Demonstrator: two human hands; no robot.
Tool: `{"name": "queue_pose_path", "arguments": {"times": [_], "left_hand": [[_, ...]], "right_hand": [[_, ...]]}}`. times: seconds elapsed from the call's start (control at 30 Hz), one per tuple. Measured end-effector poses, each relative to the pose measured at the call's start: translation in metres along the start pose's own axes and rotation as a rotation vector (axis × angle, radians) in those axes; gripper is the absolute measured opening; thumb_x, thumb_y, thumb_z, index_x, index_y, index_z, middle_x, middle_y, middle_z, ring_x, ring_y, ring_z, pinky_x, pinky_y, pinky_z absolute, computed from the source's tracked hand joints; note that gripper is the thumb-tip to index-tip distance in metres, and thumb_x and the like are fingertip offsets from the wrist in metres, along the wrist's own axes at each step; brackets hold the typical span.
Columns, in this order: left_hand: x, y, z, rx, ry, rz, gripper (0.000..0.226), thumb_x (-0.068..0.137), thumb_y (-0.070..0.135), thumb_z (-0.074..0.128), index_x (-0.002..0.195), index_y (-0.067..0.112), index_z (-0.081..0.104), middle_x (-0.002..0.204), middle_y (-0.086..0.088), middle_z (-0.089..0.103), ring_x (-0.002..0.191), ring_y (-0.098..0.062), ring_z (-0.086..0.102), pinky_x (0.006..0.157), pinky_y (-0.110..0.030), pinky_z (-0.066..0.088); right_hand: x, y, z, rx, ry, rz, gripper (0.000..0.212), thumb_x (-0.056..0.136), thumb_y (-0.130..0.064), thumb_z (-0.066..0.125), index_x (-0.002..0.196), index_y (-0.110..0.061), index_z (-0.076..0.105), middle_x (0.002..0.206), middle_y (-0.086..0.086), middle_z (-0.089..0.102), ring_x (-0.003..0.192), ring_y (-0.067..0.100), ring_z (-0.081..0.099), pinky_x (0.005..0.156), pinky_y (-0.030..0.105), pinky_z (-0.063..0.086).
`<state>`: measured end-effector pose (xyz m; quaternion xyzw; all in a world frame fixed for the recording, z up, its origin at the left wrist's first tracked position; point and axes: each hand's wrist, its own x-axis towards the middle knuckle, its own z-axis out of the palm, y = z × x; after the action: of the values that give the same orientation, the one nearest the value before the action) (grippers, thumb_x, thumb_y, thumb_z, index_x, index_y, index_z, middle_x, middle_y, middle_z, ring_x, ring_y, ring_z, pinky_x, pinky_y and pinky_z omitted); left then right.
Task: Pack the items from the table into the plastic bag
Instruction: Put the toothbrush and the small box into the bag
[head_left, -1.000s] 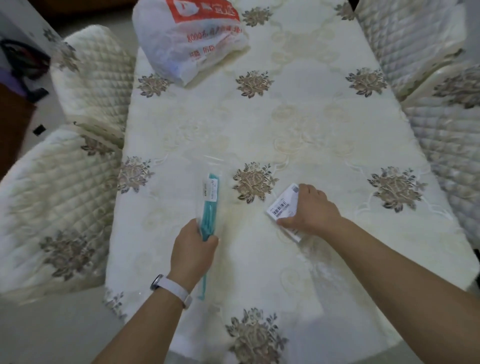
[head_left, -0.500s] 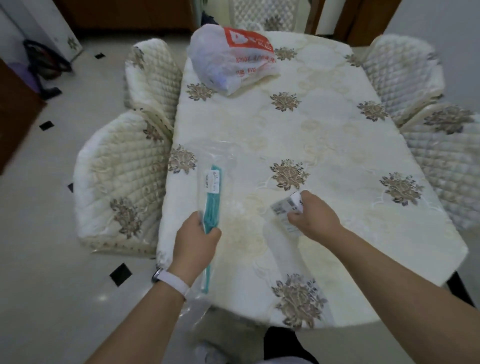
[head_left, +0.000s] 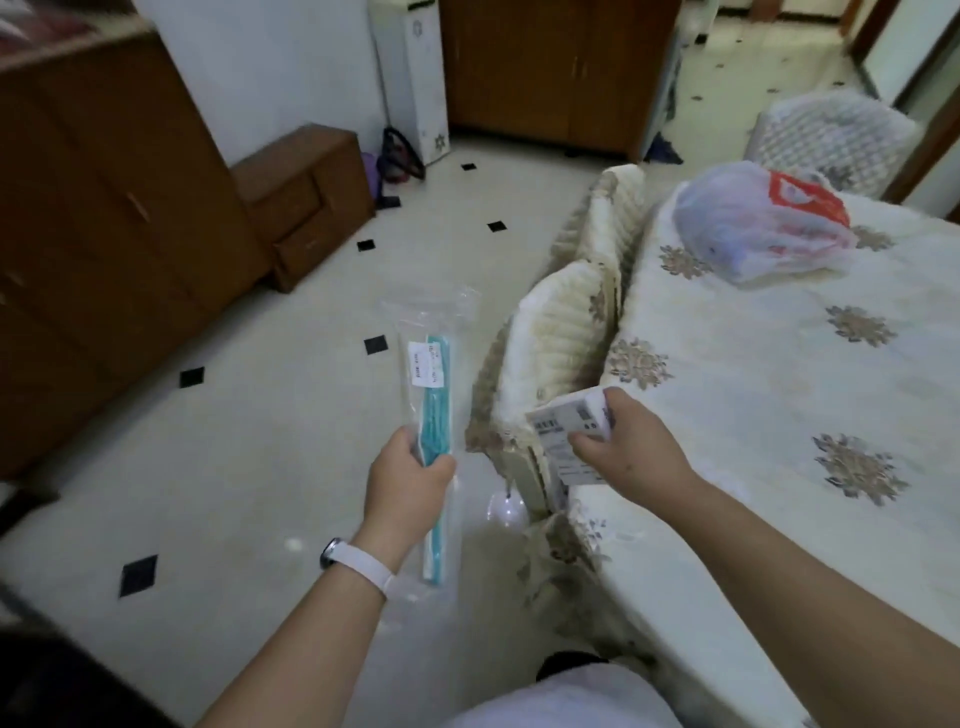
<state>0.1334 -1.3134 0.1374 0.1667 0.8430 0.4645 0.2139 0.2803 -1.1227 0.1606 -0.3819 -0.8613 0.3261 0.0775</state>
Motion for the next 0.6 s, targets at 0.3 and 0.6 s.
{"name": "queue_pose_path", "arguments": {"times": [0.3,0.6], "left_hand": [[0.055,-0.039,-0.087,-0.103,0.151,-0.093,0.018,0.089,0.014,0.063,0.098,0.028,0.059,0.094,0.002,0.067,0.086,-0.017,0.066,0.077,-0.042,0.060],[0.180,-0.037,-0.154,-0.065,0.212,-0.175,0.024,0.093,0.013,0.061,0.091,0.037,0.054,0.096,0.001,0.066,0.086,-0.017,0.066,0.066,-0.029,0.056]], "right_hand": [[0.076,-0.096,0.069,0.094,-0.119,-0.146,0.023,0.082,-0.030,0.065,0.101,-0.029,0.052,0.091,-0.014,0.062,0.082,0.011,0.062,0.070,0.039,0.058],[0.208,-0.171,0.142,0.253,-0.223,-0.137,0.021,0.082,-0.023,0.065,0.096,-0.032,0.051,0.086,-0.015,0.061,0.077,-0.002,0.058,0.053,0.019,0.043]]}}
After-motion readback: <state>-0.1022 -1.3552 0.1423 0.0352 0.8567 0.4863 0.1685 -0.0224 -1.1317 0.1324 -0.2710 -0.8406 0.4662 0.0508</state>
